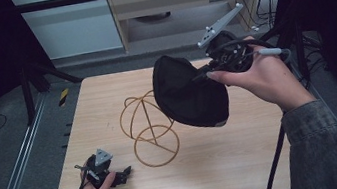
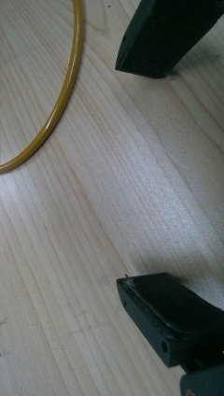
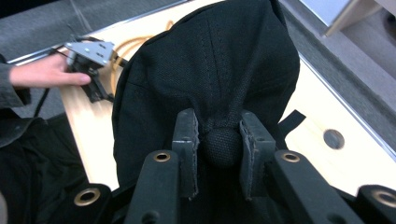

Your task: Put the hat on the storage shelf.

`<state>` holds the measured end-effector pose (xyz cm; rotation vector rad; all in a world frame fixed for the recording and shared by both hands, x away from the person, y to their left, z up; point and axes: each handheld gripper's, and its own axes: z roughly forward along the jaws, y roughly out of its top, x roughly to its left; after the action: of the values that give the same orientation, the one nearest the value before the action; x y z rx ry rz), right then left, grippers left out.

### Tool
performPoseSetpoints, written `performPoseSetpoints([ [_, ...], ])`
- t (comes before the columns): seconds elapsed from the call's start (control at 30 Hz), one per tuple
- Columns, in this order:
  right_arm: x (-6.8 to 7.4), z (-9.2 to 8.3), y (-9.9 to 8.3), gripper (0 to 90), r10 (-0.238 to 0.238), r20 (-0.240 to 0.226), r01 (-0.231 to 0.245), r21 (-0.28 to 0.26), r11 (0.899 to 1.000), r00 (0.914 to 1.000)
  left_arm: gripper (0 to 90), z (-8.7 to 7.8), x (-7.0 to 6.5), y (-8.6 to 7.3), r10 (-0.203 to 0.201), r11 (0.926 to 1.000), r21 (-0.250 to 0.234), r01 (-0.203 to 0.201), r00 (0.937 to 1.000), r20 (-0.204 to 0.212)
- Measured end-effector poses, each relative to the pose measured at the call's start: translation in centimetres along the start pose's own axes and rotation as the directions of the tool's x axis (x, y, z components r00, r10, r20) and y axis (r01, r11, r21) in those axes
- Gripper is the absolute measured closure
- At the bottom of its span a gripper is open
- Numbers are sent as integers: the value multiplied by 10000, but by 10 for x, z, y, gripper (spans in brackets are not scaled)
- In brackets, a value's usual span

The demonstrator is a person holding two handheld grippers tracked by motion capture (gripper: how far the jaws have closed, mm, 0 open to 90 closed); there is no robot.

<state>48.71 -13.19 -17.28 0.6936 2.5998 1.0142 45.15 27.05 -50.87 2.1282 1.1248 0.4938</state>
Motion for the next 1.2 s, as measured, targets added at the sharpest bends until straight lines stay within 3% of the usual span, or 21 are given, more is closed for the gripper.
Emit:
performPoseSetpoints([
  [0.33,14,9,19,717,-377,-359,371,-149,9992,9986,0,0,0,0,31,10000,-6,-31,10000,28],
  [0.6,26,28,37,717,-747,-602,750,24,9972,9954,0,0,0,0,31,10000,4,-31,10000,32],
  [1.2,34,47,53,717,-1013,-798,1027,134,9946,9916,0,1,-1,0,12,10000,-20,-12,10000,25],
])
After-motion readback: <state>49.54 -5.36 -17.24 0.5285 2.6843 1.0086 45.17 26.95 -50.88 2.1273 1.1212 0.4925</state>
